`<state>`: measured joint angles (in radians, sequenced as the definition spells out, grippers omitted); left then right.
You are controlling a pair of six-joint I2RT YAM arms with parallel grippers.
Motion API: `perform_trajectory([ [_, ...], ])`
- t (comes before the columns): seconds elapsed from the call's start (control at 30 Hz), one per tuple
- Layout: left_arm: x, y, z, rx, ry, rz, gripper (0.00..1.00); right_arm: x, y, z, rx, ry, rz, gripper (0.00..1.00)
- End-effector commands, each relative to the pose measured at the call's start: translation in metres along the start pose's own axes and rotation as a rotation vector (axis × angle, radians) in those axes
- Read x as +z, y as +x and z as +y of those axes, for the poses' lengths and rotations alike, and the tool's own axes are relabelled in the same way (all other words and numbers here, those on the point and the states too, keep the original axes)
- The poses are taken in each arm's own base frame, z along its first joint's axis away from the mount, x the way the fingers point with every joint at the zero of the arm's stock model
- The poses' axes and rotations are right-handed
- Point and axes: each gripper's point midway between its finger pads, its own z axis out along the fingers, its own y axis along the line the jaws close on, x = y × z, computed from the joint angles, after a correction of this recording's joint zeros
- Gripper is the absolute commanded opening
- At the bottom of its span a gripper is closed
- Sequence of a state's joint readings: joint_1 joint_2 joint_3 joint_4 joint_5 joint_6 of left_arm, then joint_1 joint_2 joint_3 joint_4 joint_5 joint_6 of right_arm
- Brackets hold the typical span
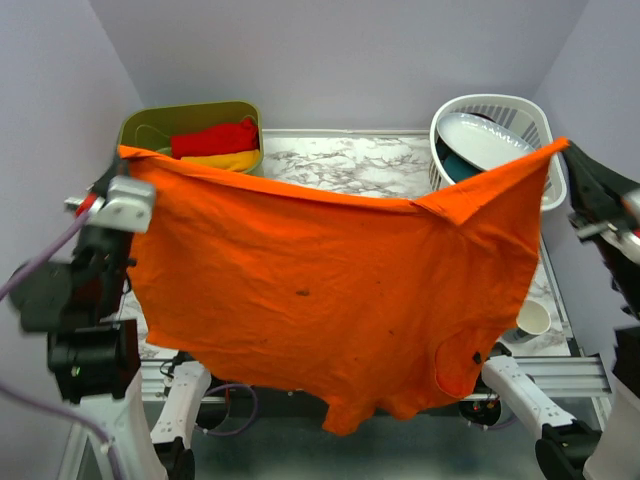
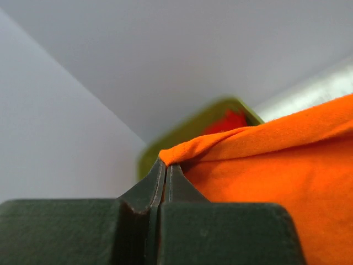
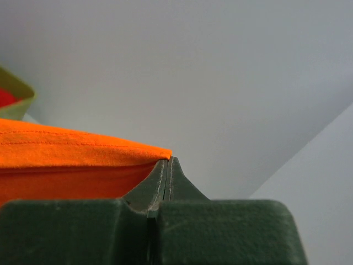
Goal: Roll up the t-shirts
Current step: Flatten out the T-shirt at the center of the board.
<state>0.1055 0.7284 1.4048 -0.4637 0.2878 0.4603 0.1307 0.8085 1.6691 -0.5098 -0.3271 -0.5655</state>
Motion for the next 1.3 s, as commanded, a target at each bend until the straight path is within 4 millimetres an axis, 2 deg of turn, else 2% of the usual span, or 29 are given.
perform_trajectory([
  [0.0,0.025,0.152,-0.114,-0.143,0.426,0.319,0.00,0.052,0.122,0.062,0.011,-0.196,0.199,0.01],
  [0.03,0.026,0.168,-0.128,-0.192,0.459,0.349,0.00,0.057,0.144,0.077,0.024,-0.240,0.233,0.00],
  [0.07,0.029,0.182,-0.141,-0.224,0.502,0.366,0.00,0.064,0.175,0.096,0.058,-0.292,0.290,0.01],
  [0.1,0.037,0.202,-0.154,-0.252,0.542,0.400,0.00,0.064,0.208,0.121,0.101,-0.352,0.352,0.00],
  [0.13,0.038,0.221,-0.169,-0.273,0.578,0.436,0.00,0.065,0.225,0.138,0.135,-0.401,0.377,0.00],
  [0.17,0.049,0.243,-0.179,-0.298,0.595,0.475,0.00,0.071,0.255,0.157,0.176,-0.452,0.431,0.00],
  [0.23,0.059,0.268,-0.192,-0.326,0.608,0.519,0.00,0.072,0.288,0.183,0.227,-0.515,0.489,0.00],
  [0.27,0.072,0.290,-0.199,-0.353,0.600,0.553,0.00,0.077,0.303,0.191,0.238,-0.532,0.514,0.00],
  [0.3,0.079,0.302,-0.198,-0.351,0.576,0.582,0.00,0.081,0.331,0.208,0.262,-0.573,0.570,0.01],
  [0.33,0.085,0.310,-0.198,-0.350,0.576,0.599,0.00,0.088,0.342,0.211,0.245,-0.588,0.584,0.00],
  [0.37,0.087,0.331,-0.207,-0.358,0.606,0.658,0.00,0.095,0.351,0.212,0.234,-0.588,0.597,0.01],
  [0.4,0.098,0.332,-0.201,-0.341,0.594,0.660,0.00,0.100,0.362,0.214,0.228,-0.590,0.618,0.00],
  [0.43,0.103,0.338,-0.200,-0.337,0.592,0.683,0.00,0.103,0.391,0.224,0.223,-0.610,0.679,0.00],
  [0.47,0.104,0.351,-0.206,-0.347,0.608,0.722,0.00,0.117,0.392,0.215,0.197,-0.588,0.673,0.00],
  [0.53,0.113,0.355,-0.201,-0.322,0.617,0.738,0.00,0.125,0.422,0.218,0.173,-0.581,0.737,0.00],
  [0.57,0.115,0.363,-0.204,-0.321,0.624,0.756,0.00,0.137,0.424,0.213,0.159,-0.570,0.732,0.00],
  [0.63,0.123,0.363,-0.200,-0.314,0.613,0.749,0.00,0.145,0.435,0.209,0.139,-0.556,0.751,0.00],
  [0.67,0.126,0.364,-0.200,-0.315,0.609,0.748,0.00,0.145,0.447,0.216,0.147,-0.570,0.778,0.00],
  [0.7,0.131,0.366,-0.199,-0.319,0.607,0.748,0.00,0.154,0.445,0.211,0.141,-0.556,0.768,0.00],
  [0.8,0.136,0.368,-0.199,-0.338,0.599,0.757,0.00,0.160,0.454,0.210,0.141,-0.543,0.790,0.00],
  [1.07,0.142,0.363,-0.192,-0.331,0.576,0.749,0.00,0.162,0.463,0.205,0.121,-0.497,0.809,0.00],
  [1.27,0.142,0.336,-0.175,-0.308,0.557,0.716,0.00,0.162,0.467,0.212,0.154,-0.505,0.808,0.00],
])
